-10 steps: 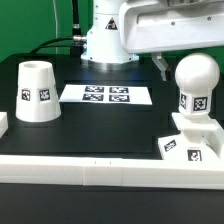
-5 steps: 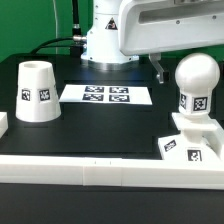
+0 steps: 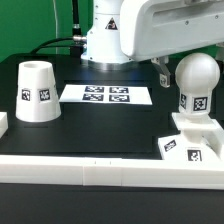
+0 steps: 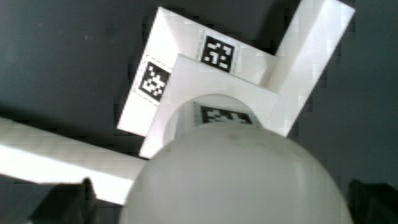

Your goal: Assemble lamp

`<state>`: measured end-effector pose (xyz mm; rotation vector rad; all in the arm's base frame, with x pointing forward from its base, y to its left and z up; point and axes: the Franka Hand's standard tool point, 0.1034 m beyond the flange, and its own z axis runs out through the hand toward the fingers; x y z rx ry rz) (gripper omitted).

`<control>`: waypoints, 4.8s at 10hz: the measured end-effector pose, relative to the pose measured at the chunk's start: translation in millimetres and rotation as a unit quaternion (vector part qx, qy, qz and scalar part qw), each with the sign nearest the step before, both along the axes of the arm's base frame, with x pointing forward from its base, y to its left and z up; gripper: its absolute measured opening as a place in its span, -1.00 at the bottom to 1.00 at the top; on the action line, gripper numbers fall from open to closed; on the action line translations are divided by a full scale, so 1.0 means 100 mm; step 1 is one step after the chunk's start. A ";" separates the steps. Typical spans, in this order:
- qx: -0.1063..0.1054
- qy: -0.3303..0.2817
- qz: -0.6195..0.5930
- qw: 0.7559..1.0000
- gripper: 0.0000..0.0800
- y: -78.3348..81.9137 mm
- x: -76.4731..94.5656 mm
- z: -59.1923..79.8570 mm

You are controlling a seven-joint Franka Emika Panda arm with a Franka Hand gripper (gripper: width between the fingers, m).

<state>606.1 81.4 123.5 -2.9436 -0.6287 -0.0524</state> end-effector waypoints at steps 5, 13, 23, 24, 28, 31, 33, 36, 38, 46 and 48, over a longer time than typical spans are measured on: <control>-0.019 -0.030 0.234 0.972 0.75 0.04 0.00 0.00; -0.048 -0.049 0.508 0.859 0.75 0.06 0.00 -0.02; -0.046 -0.037 0.428 0.902 0.44 0.02 -0.02 -0.05; -0.045 -0.032 0.377 0.925 0.44 0.02 -0.03 -0.06; -0.032 -0.003 0.159 0.987 0.44 0.03 -0.01 -0.06; -0.031 0.024 0.060 0.997 0.45 0.03 -0.01 -0.06; -0.031 0.031 -0.007 0.999 0.45 0.03 -0.01 -0.06; -0.032 0.041 -0.102 0.993 0.45 0.05 -0.01 -0.06; -0.018 0.048 -0.207 0.977 0.45 0.07 0.01 -0.06; 0.012 0.108 -0.573 0.812 0.45 0.14 0.00 -0.08; 0.012 0.117 -0.617 0.778 0.45 0.17 0.01 -0.07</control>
Offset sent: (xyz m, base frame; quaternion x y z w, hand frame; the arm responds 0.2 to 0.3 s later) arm 0.0026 0.0120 0.0083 -0.0442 -0.0020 -0.2717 0.9614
